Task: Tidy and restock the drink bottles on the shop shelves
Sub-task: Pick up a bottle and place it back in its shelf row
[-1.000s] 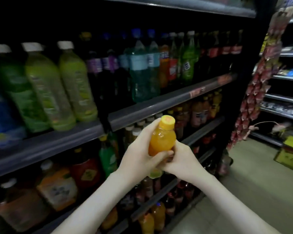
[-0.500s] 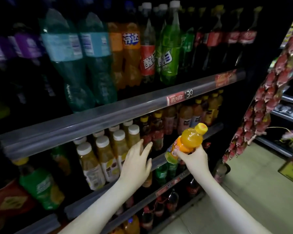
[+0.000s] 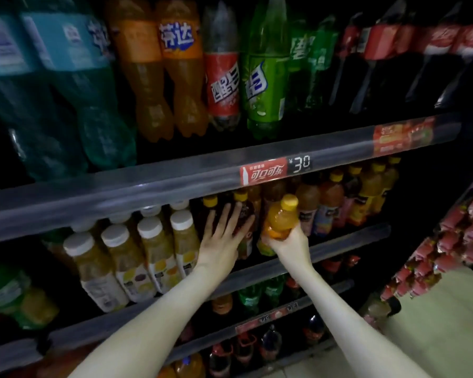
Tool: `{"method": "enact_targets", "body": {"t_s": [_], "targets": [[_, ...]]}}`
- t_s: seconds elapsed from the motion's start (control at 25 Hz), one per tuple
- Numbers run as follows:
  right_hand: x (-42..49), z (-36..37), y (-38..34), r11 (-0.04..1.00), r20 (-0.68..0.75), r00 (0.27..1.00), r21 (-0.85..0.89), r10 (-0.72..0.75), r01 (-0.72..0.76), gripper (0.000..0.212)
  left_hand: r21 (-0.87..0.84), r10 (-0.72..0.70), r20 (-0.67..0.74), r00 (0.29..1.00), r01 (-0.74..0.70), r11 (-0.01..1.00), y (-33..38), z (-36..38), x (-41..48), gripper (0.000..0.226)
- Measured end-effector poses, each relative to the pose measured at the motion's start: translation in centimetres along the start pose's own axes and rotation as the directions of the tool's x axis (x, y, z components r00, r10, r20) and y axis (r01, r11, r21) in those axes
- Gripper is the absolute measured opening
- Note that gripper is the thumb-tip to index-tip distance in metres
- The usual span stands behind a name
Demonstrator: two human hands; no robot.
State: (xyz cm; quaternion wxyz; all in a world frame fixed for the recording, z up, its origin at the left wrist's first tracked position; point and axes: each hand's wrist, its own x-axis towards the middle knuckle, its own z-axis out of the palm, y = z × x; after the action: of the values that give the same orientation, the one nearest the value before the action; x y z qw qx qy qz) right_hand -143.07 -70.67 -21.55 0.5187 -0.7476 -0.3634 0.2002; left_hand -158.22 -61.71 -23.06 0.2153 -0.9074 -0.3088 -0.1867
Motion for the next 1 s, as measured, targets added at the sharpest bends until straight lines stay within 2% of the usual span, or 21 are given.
{"method": "enact_targets", "body": {"t_s": [0.16,0.44,0.6,0.68,0.76,0.88,0.92,1.0], "targets": [[4.7,1.1,0.8,0.977,0.225,0.963,-0.116,-0.149,0.178,0.065,0.074,-0.119,-0.046,0.992,0.122,0.99,1.8,1.7,0.2,0.1],[7.6,1.6,2.1,0.973,0.388,0.916,-0.153,-0.102,0.173,0.067,0.137,-0.235,-0.13,0.963,0.252,0.958,4.0,1.7,0.9,0.08],[5.6,0.7,2.4,0.96,0.339,0.926,-0.157,-0.167,0.23,0.084,0.111,-0.301,-0.112,0.947,0.313,0.943,5.6,1.2,0.6,0.074],[3.5,-0.4,2.3,0.923,0.297,0.922,-0.217,-0.248,0.319,0.089,0.05,-0.354,-0.059,0.933,0.357,0.933,6.1,0.1,0.0,0.08],[1.3,-1.4,1.6,0.833,0.271,0.873,-0.284,-0.405,0.474,0.088,-0.044,-0.383,-0.038,0.923,0.381,0.923,6.5,-1.8,-0.6,0.08],[-0.6,-2.7,-1.6,0.715,0.182,0.74,-0.19,-0.648,0.673,0.082,-0.24,-0.344,-0.149,0.927,0.303,0.922,6.0,-6.1,-0.2,0.059],[-0.9,-3.1,-3.2,0.694,0.163,0.712,-0.159,-0.683,0.702,0.079,-0.278,-0.321,-0.205,0.925,0.26,0.925,5.3,-7.8,0.3,0.054],[-1.5,-3.6,-6.4,0.697,0.134,0.707,-0.116,-0.695,0.707,0.065,-0.321,-0.298,-0.299,0.906,0.199,0.926,3.7,-10.9,1.4,0.049]]}}
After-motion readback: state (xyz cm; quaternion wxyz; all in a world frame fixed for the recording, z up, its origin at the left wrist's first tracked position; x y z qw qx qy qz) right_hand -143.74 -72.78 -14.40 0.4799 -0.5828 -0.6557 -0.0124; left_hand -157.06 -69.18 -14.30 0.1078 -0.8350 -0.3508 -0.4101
